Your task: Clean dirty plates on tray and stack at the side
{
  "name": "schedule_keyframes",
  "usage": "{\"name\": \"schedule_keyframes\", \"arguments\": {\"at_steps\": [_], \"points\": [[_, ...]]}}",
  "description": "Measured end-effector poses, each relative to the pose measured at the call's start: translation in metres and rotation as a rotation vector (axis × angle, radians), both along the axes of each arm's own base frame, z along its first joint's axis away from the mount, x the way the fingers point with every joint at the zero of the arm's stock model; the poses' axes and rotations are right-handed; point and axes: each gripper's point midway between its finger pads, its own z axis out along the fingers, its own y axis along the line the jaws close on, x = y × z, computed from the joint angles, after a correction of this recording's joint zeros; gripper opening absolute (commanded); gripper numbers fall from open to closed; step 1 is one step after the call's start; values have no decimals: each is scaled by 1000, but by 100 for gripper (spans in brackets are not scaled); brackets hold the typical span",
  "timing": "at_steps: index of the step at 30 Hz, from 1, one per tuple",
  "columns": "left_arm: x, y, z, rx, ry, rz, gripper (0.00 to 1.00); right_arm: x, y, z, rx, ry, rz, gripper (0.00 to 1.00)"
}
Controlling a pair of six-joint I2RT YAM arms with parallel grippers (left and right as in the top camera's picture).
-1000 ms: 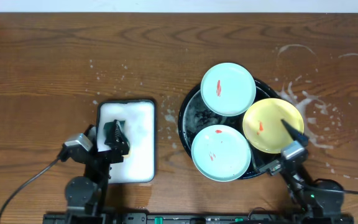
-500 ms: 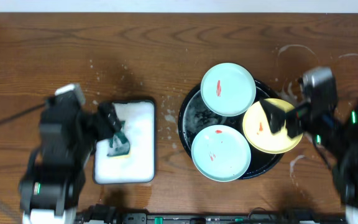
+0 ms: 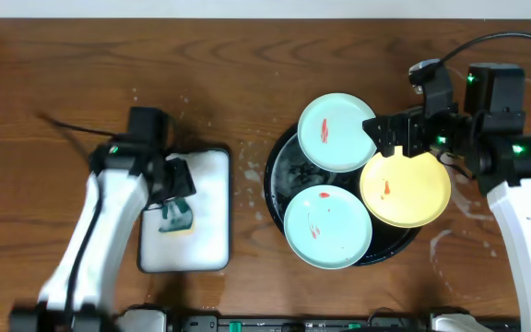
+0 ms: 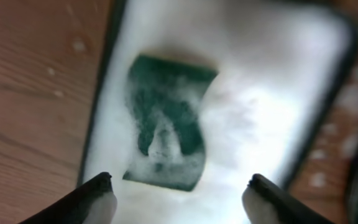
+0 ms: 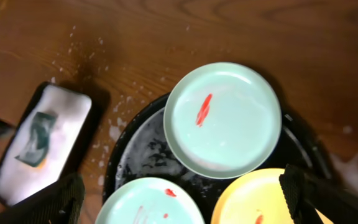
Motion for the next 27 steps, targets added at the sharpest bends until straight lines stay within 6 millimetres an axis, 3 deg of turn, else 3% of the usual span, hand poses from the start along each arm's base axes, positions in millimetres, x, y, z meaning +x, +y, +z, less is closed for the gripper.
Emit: {"name": "schedule_keyframes", "arguments": {"at_steps": [8,10,11,12,15,19,21,23,27], "points": [[5,2,-82,28,223,-9,53,-4,3,-3,28,39,-3,99],[7,3,-92,39,238,-11,31,-5,3,-3,30,41,-2,99],[8,5,-96,49,243,-11,12,-5,3,-3,30,41,-2,99],[8,6,-99,57,248,-9,7,-5,3,-3,32,43,-3,99],[7,11,-99,78,257,-5,7,-5,4,-4,45,57,-17,99],[11,1,-93,21,257,-6,11,-6,4,-4,54,68,-27,99],[12,-5,-86,-12,258,-9,24,-6,4,-4,56,69,-29,99],[15,-12,-76,-47,236,-15,45,-6,4,-4,57,69,-29,99],[26,-20,-44,-87,122,-30,63,-5,4,-3,58,64,-31,99]]}}
